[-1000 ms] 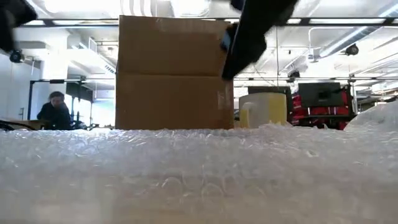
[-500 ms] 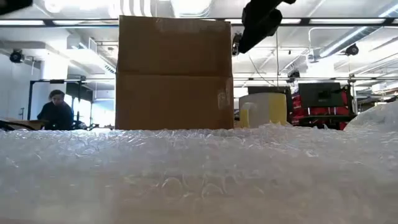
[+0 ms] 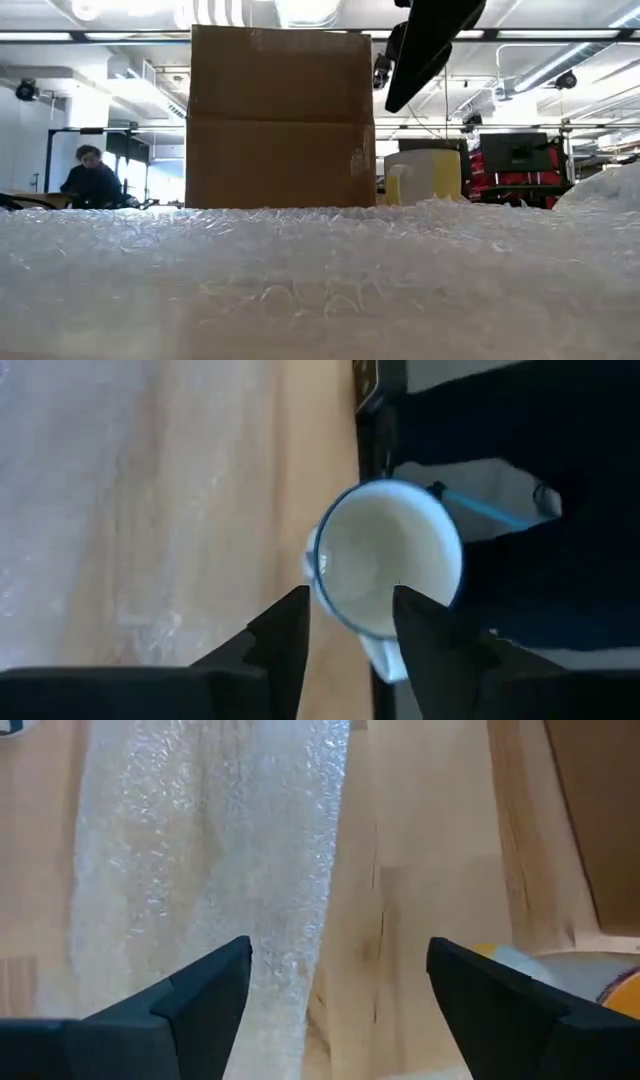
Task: Wrap mug
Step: Wrap the blue mug with the transparent bubble wrap
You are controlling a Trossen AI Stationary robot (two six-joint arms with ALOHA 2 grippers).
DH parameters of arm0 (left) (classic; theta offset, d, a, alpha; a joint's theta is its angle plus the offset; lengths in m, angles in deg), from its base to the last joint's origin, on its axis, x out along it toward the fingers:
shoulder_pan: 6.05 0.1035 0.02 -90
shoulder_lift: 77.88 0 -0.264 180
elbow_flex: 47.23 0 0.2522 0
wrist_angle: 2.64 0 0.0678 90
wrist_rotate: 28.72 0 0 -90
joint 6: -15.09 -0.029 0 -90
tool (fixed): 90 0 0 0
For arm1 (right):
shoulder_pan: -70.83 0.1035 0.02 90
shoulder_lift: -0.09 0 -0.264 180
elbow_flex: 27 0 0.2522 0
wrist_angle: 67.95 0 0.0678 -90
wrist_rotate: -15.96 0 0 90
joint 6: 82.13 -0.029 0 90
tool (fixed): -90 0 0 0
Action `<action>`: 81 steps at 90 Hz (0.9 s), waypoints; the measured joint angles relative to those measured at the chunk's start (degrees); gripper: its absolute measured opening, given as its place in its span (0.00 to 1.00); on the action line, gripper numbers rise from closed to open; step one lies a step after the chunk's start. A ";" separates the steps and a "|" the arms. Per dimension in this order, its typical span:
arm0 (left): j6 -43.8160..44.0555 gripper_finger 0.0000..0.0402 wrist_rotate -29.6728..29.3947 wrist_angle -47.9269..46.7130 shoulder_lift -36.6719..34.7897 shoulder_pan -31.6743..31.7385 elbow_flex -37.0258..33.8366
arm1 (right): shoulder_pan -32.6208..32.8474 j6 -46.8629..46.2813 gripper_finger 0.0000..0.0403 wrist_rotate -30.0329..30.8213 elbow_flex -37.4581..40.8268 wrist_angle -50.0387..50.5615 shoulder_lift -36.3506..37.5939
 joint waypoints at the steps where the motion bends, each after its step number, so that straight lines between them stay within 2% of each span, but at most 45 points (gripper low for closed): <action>1: 0.14 0.39 -0.01 0.06 0.17 0.00 0.11 | 0.07 0.00 0.71 -0.02 0.00 -0.02 0.01; 20: 1.44 0.61 0.57 0.23 2.96 0.93 0.32 | 0.98 -0.63 0.74 -0.01 0.00 -0.06 0.07; 34: 1.62 0.69 0.57 0.44 5.15 1.31 0.30 | 1.77 -1.49 0.77 0.06 0.00 -0.07 0.04; 48: 1.33 0.68 0.53 0.30 6.40 1.69 0.30 | 2.29 -1.51 0.77 0.02 0.00 -0.13 0.04; 81: -2.71 0.54 0.61 0.64 9.16 2.94 -0.71 | 2.71 -1.51 0.71 0.07 0.01 -0.52 0.02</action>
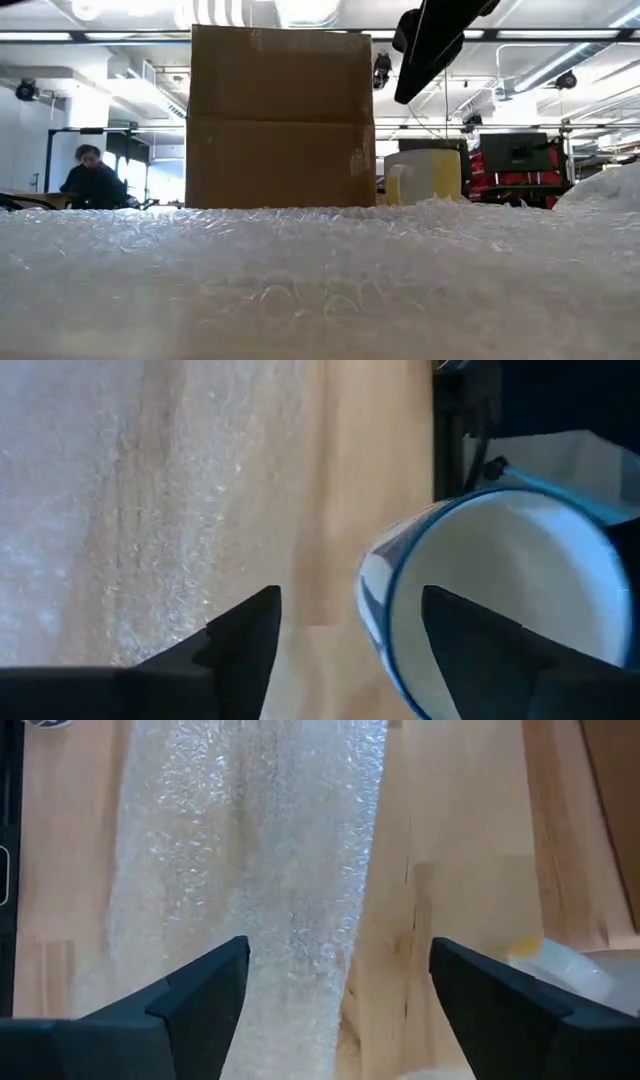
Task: Wrap mug
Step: Wrap the blue mug with the transparent bubble wrap
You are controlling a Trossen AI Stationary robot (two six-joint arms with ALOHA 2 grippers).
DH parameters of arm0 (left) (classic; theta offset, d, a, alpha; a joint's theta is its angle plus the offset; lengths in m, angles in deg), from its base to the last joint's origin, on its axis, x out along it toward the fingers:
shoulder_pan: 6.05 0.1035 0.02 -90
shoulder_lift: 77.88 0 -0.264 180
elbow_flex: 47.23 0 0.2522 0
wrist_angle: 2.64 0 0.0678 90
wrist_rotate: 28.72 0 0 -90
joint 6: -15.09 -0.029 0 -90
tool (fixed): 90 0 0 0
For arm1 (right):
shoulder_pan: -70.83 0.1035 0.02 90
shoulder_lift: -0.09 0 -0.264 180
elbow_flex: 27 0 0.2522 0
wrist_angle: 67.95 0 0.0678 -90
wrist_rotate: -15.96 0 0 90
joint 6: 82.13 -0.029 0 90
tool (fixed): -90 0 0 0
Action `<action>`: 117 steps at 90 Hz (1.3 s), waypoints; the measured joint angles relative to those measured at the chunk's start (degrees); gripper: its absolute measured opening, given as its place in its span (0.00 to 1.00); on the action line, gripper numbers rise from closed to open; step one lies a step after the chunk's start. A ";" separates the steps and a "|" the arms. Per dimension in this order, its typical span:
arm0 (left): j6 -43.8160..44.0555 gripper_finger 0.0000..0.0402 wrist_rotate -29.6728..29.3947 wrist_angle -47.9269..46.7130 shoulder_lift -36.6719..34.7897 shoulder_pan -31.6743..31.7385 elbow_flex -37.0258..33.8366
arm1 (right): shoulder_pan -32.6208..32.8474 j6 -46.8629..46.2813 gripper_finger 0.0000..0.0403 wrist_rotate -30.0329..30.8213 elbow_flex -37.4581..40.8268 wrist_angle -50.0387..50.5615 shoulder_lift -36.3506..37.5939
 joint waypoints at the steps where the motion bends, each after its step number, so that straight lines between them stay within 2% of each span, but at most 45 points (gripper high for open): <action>1: -0.14 0.54 0.01 0.06 0.08 0.01 0.00 | 0.04 0.00 0.71 0.00 0.00 0.00 0.00; 14: -2.64 0.48 0.19 0.48 2.20 0.56 -0.02 | 0.15 -0.02 0.69 0.00 0.03 0.02 0.00; 23: -5.78 0.40 0.74 1.99 3.85 1.13 -0.02 | 0.28 -0.02 0.67 0.06 0.03 0.08 0.00; 30: -8.66 0.28 1.70 3.39 4.59 1.41 -0.02 | 0.47 -0.03 0.66 0.11 0.03 0.23 0.00; 38: -9.88 0.08 1.69 2.34 3.96 1.56 0.22 | 1.21 -0.34 0.64 0.16 0.03 1.03 0.00; 41: -10.13 0.05 1.68 0.64 3.35 1.56 0.86 | 1.63 -0.72 0.63 0.13 0.03 1.71 -0.02; 47: -9.81 0.04 0.76 -2.72 1.53 1.37 3.28 | 2.61 -2.02 0.61 0.11 0.03 3.37 -0.02; 60: -9.72 0.02 -6.42 -12.47 -4.35 1.09 9.41 | 4.99 -5.27 0.56 2.78 0.32 4.22 -0.18; 68: -10.07 0.02 -10.30 -17.61 -6.84 2.68 9.14 | 6.39 -7.53 0.54 6.64 1.15 2.73 -0.89; 78: -12.28 0.01 -10.36 -20.02 -7.62 7.45 7.39 | 7.26 -11.09 0.52 7.45 2.96 0.41 -2.16; 84: -15.52 0.01 -9.23 -19.14 -7.65 10.56 5.33 | 7.37 -13.58 0.52 7.48 4.16 -0.22 -2.82; 101: -23.62 0.01 -0.75 -13.11 -5.90 17.78 -2.34 | 8.21 -20.00 0.53 6.54 6.34 -0.26 -4.91; 117: -27.06 0.04 0.21 0.51 -5.61 19.86 -9.93 | 10.14 -23.33 0.56 6.36 7.88 -0.17 -4.90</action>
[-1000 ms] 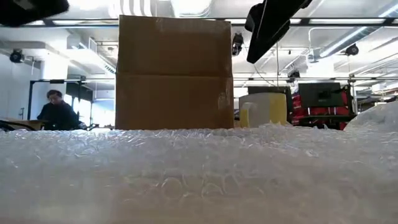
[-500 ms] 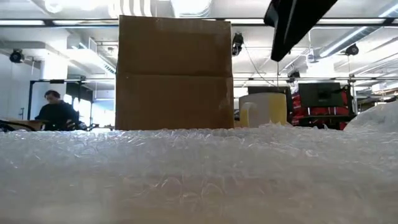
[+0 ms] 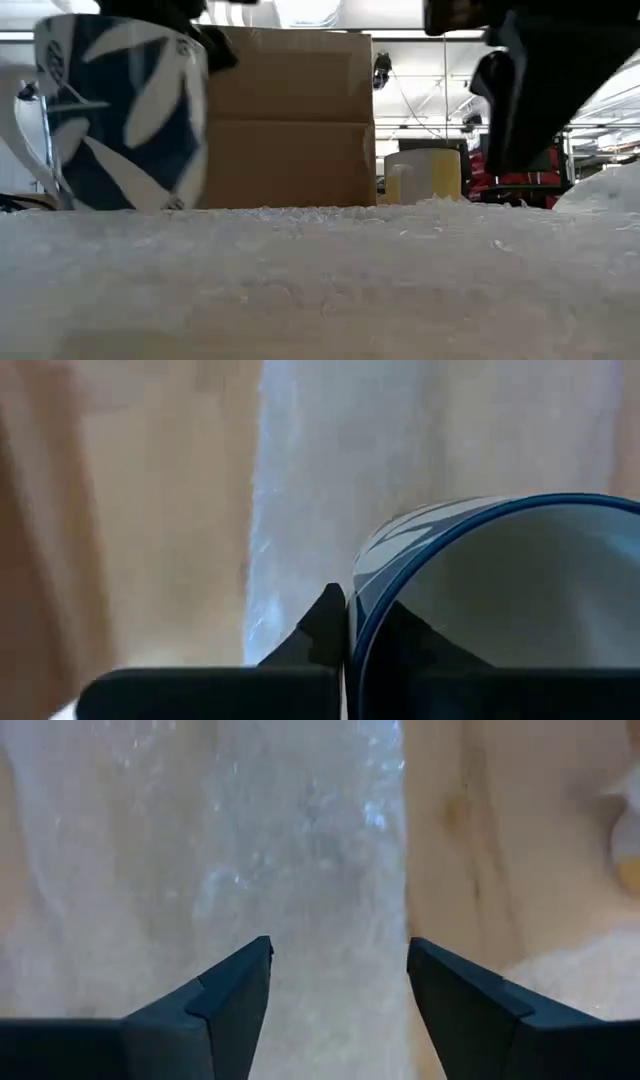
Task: Wrap mug
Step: Wrap the blue mug with the transparent bubble wrap
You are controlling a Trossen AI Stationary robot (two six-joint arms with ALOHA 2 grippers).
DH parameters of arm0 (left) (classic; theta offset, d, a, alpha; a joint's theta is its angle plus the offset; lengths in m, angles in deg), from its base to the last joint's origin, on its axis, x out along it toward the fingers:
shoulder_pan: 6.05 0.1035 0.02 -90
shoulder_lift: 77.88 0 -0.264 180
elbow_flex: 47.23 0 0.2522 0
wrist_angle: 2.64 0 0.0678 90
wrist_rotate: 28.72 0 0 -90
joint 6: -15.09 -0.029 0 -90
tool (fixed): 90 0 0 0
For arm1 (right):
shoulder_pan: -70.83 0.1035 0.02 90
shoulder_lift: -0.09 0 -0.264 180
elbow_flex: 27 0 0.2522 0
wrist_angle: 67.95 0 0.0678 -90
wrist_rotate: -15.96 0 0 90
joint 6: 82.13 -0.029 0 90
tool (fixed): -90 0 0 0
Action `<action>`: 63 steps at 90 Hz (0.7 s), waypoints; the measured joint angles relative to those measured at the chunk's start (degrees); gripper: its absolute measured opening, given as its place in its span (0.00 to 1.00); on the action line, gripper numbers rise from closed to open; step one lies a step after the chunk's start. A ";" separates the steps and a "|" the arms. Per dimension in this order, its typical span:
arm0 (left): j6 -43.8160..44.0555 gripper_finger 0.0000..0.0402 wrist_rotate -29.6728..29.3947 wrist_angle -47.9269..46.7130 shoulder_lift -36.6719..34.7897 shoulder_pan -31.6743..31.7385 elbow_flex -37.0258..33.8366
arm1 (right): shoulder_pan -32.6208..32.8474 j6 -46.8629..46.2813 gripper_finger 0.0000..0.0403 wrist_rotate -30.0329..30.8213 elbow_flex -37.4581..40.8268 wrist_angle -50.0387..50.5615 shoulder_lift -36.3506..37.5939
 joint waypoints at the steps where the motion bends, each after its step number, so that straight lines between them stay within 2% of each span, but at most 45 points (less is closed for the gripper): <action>1: -0.20 0.04 -0.01 0.55 0.01 0.07 -0.45 | 0.07 -0.08 0.56 -0.01 0.03 0.02 0.00; 9: -0.58 0.12 -0.03 3.89 0.01 0.65 -3.08 | 0.47 -0.19 0.58 0.01 0.06 -0.32 0.02; 18: -0.38 0.23 0.76 3.61 -0.24 1.07 -3.23 | 0.53 -0.19 0.60 -0.75 0.02 -0.13 0.04; 27: -0.13 0.36 4.32 0.28 -0.99 1.30 0.88 | 0.51 -0.40 0.62 -4.68 -0.58 0.81 0.89; 39: 3.31 0.52 5.56 -11.22 -2.85 0.90 8.66 | 1.24 -2.71 0.65 -8.73 -2.24 3.70 3.51; 51: 6.89 0.62 -1.22 -19.26 -7.75 -2.34 9.77 | 5.29 -4.99 0.67 -7.86 -1.50 4.29 5.38; 57: 11.49 0.65 -6.59 -21.84 -11.60 -5.12 7.29 | 7.91 -5.46 0.67 -6.77 0.11 4.47 5.09; 63: 16.27 0.66 -9.21 -21.68 -16.31 -8.04 2.42 | 10.19 -7.13 0.68 -6.40 2.11 4.28 3.75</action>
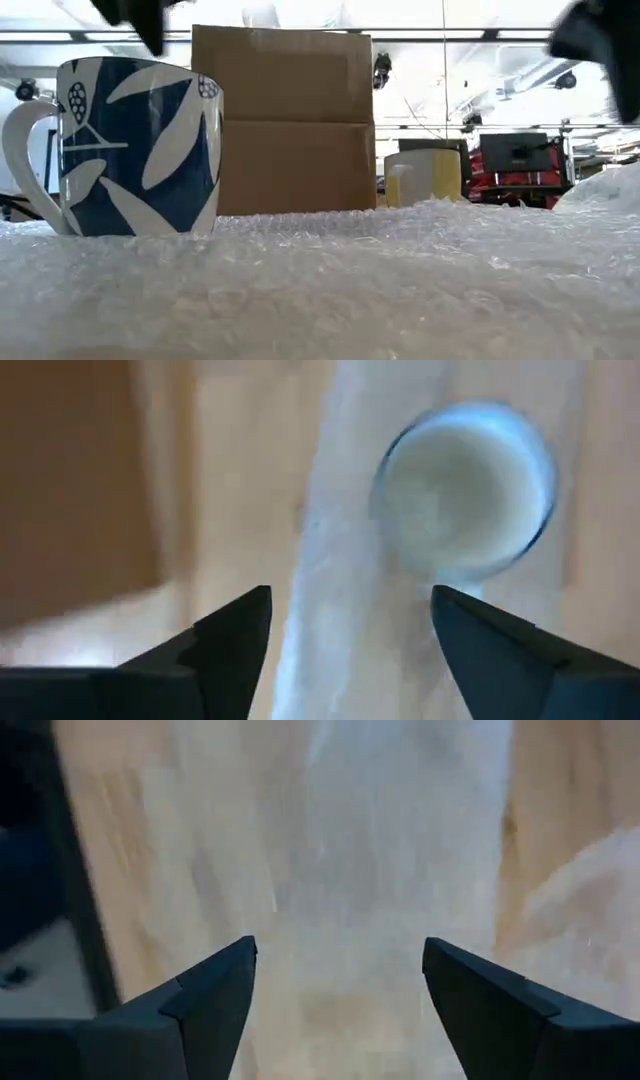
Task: Wrap mug
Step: Wrap the blue mug with the transparent bubble wrap
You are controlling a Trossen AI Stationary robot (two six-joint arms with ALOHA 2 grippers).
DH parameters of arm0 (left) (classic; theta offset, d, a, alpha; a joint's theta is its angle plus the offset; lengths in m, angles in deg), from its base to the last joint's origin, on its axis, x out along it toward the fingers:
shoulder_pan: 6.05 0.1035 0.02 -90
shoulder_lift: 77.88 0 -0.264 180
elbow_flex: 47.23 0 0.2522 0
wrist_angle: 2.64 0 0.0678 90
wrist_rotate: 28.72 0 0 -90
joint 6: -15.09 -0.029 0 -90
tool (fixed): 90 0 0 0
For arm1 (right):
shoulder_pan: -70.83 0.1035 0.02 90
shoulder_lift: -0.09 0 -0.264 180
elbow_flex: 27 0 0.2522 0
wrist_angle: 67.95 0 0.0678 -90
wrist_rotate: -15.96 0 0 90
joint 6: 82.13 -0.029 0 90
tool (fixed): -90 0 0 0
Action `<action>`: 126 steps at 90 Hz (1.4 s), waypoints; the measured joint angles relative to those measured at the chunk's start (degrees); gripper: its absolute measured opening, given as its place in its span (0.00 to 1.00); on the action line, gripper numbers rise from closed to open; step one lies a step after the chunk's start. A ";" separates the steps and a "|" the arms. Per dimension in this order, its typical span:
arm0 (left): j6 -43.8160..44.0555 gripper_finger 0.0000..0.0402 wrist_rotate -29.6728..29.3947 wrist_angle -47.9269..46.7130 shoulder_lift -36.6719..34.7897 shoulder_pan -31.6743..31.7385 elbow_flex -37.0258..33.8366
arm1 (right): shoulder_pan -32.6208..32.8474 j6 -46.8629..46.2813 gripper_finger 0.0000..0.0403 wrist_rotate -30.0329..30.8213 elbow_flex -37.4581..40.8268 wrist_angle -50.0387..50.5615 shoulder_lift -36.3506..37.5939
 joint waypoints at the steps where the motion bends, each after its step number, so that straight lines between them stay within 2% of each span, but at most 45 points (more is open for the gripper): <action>1: 1.00 0.66 -0.21 0.35 -0.86 -0.50 -0.98 | 0.33 -0.18 0.68 0.03 0.38 -0.05 -0.28; 15: 11.89 0.64 -0.89 9.96 -11.51 -5.32 -17.64 | 2.01 -0.95 0.64 1.84 4.92 -1.62 -4.18; 30: 13.36 0.57 -0.56 29.92 -18.13 -6.00 -34.05 | -2.24 8.26 0.52 6.13 6.86 -12.36 -5.59; 41: 13.54 0.51 -0.55 44.35 -19.56 -5.89 -42.77 | -6.25 14.78 0.37 6.05 6.58 -14.24 -5.60; 52: 14.82 0.47 0.36 55.38 -19.20 -5.89 -47.90 | -9.03 24.05 0.13 6.41 3.74 -14.32 -2.89; 56: 15.14 0.45 0.22 57.78 -18.74 -5.89 -48.98 | -9.91 28.21 0.06 6.75 2.30 -14.60 -1.71; 60: 15.11 0.43 -0.02 60.15 -17.87 -5.80 -49.59 | -10.55 32.26 0.03 7.69 0.99 -15.04 -0.88; 70: 13.97 0.39 -1.62 63.57 -15.35 -5.65 -49.94 | -13.35 41.10 0.04 10.75 -2.27 -17.44 -0.40; 90: 11.23 0.32 -4.05 65.79 -8.48 -4.85 -46.39 | -18.57 57.25 0.01 8.46 -4.52 -30.88 -1.47; 103: 8.10 0.27 -4.22 65.67 -4.53 -4.08 -43.19 | -20.83 67.27 0.00 8.47 -6.36 -36.15 -1.67; 115: 5.86 0.24 -5.25 65.80 -1.78 -3.29 -40.51 | -22.84 70.47 0.00 2.45 -7.21 -40.12 -1.67; 126: 3.83 0.22 -7.33 66.74 0.77 -2.70 -38.45 | -23.79 67.51 0.00 -2.99 -7.21 -42.51 -2.09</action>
